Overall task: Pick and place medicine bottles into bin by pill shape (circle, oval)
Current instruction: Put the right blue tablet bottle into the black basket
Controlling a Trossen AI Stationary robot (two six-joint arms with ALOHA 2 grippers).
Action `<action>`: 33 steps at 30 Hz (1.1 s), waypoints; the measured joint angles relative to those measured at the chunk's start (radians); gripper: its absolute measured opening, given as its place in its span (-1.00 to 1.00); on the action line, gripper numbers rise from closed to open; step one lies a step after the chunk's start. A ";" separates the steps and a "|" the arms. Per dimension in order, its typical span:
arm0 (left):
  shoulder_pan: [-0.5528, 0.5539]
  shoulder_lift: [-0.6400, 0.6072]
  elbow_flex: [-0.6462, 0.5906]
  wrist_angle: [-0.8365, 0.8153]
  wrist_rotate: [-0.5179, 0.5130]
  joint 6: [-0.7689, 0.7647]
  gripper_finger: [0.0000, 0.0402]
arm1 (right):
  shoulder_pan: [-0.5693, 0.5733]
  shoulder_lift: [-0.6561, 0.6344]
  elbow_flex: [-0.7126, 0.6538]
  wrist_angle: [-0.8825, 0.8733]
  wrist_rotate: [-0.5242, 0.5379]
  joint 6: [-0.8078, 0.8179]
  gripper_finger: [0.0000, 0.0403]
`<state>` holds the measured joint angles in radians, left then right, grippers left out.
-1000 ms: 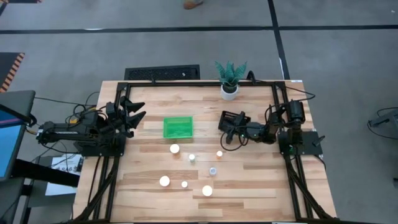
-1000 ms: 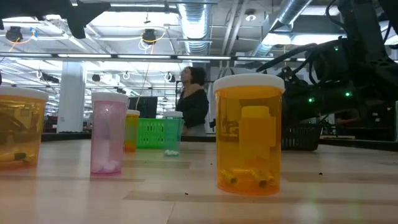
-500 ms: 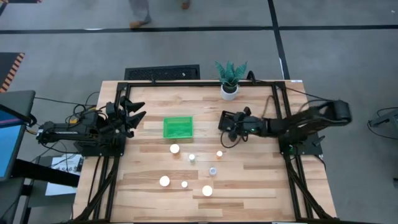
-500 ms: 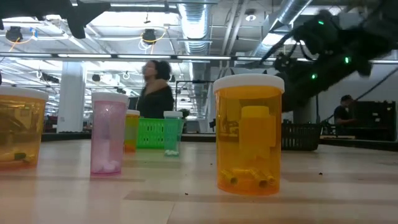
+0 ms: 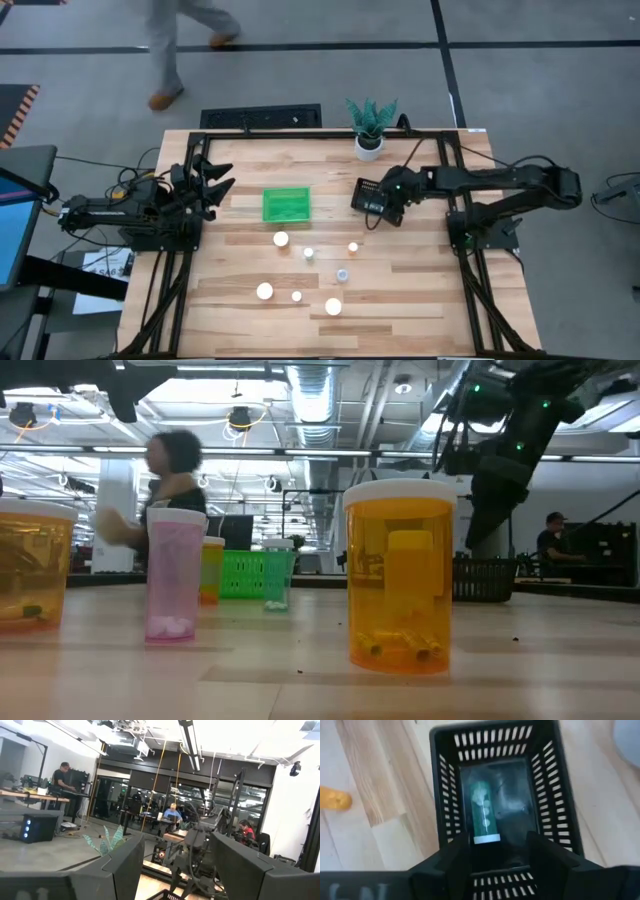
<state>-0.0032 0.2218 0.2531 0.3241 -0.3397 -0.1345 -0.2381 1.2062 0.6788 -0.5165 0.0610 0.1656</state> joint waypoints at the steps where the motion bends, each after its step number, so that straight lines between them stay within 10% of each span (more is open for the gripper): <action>1: 0.000 0.000 0.000 0.000 -0.001 0.000 0.10 | -0.010 0.015 0.000 0.015 -0.017 -0.007 0.02; 18: 0.001 0.000 0.000 -0.005 -0.017 0.018 0.10 | -0.040 0.288 0.001 0.115 -0.118 -0.115 -0.01; 33: 0.001 0.000 0.000 -0.006 -0.020 0.018 0.10 | -0.039 0.227 0.001 0.088 -0.107 -0.137 -0.52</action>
<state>-0.0021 0.2218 0.2531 0.3185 -0.3598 -0.1165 -0.2775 1.4336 0.6796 -0.4284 -0.0463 0.0288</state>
